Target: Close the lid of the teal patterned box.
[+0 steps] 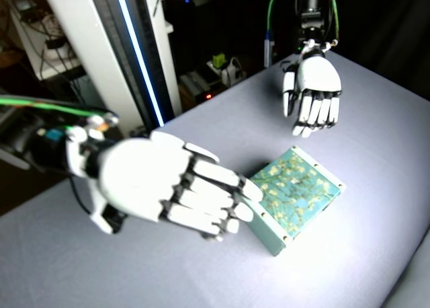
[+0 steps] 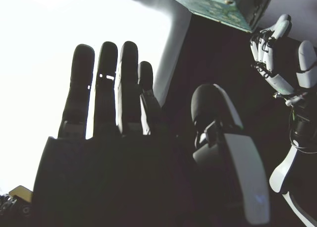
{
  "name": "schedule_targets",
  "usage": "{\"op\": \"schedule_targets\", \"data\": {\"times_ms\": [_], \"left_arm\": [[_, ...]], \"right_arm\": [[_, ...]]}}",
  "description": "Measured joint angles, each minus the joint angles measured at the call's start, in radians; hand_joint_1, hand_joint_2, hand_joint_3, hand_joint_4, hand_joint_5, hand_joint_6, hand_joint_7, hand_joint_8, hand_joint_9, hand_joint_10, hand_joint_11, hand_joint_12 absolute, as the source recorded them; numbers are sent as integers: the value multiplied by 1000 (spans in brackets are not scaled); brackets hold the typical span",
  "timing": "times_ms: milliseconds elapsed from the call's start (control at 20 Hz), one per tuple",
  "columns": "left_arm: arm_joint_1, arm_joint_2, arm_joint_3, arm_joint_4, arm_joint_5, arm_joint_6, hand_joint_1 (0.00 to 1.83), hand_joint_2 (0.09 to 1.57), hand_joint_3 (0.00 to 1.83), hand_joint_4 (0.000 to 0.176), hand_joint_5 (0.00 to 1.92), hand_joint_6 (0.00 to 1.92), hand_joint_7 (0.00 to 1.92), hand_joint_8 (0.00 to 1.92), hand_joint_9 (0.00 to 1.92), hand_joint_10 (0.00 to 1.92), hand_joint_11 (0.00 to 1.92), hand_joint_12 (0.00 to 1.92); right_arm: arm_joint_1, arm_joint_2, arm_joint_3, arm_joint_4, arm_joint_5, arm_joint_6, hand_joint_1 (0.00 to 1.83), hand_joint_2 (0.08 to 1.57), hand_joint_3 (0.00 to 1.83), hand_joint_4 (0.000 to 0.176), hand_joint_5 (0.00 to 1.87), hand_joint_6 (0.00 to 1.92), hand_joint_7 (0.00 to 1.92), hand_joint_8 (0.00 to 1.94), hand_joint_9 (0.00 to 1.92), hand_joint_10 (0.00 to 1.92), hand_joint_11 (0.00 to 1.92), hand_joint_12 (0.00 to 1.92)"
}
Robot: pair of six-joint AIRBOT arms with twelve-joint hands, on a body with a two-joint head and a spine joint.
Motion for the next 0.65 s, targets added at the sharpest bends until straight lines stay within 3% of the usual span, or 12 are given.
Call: {"op": "schedule_targets", "data": {"times_ms": [50, 100, 150, 200, 250, 300, 400, 600, 650], "left_arm": [[17, 6, -5, -17, -48, 9, 169, 1484, 0, 52, 3, 2, 3, 0, 0, 5, 0, 154], [31, 8, -6, -36, -80, 15, 68, 1450, 0, 29, 0, 0, 0, 0, 0, 0, 0, 34], [43, 11, -12, -62, -99, 20, 68, 1450, 0, 29, 0, 0, 0, 0, 0, 0, 0, 34], [66, 17, -20, -98, -133, 25, 34, 1417, 0, 53, 0, 0, 0, 0, 0, 0, 0, 0], [76, 22, -25, -115, -151, 31, 32, 1409, 0, 71, 0, 0, 0, 0, 0, 0, 0, 0], [90, 27, -35, -135, -181, 37, 35, 1390, 0, 100, 0, 0, 0, 0, 0, 0, 0, 0], [111, 40, -50, -149, -234, 56, 28, 1355, 0, 94, 0, 0, 0, 0, 0, 0, 0, 0], [153, 52, -68, -213, -332, 76, 0, 1163, 0, 162, 0, 0, 0, 0, 0, 0, 0, 0], [163, 60, -79, -235, -361, 82, 0, 1115, 0, 173, 0, 0, 0, 0, 0, 0, 0, 0]], "right_arm": [[-24, 20, -15, 11, 39, 0, 5, 1516, 0, 0, 0, 265, 57, 133, 0, 331, 0, 1304], [-43, 35, -26, 21, 71, 0, 0, 1503, 0, 0, 0, 180, 11, 26, 0, 111, 0, 1141], [-59, 46, -34, 33, 100, 0, 0, 1503, 0, 0, 0, 180, 11, 26, 0, 111, 0, 1141], [-86, 63, -52, 52, 149, 0, 0, 1463, 0, 0, 15, 70, 2, 2, 37, 21, 0, 771], [-106, 74, -64, 56, 185, 0, 0, 1429, 0, 0, 9, 36, 0, 0, 35, 21, 0, 699], [-133, 83, -79, 63, 229, 0, 0, 1498, 1, 0, 1, 6, 0, 0, 6, 3, 0, 139], [-182, 106, -104, 72, 297, 1, 0, 1501, 0, 0, 0, 0, 0, 0, 0, 0, 0, 5], [-272, 150, -142, 146, 441, 0, 0, 1400, 0, 0, 0, 0, 0, 0, 0, 0, 0, 0], [-292, 160, -151, 154, 475, 0, 0, 1374, 0, 32, 0, 0, 0, 0, 0, 0, 0, 0]]}}
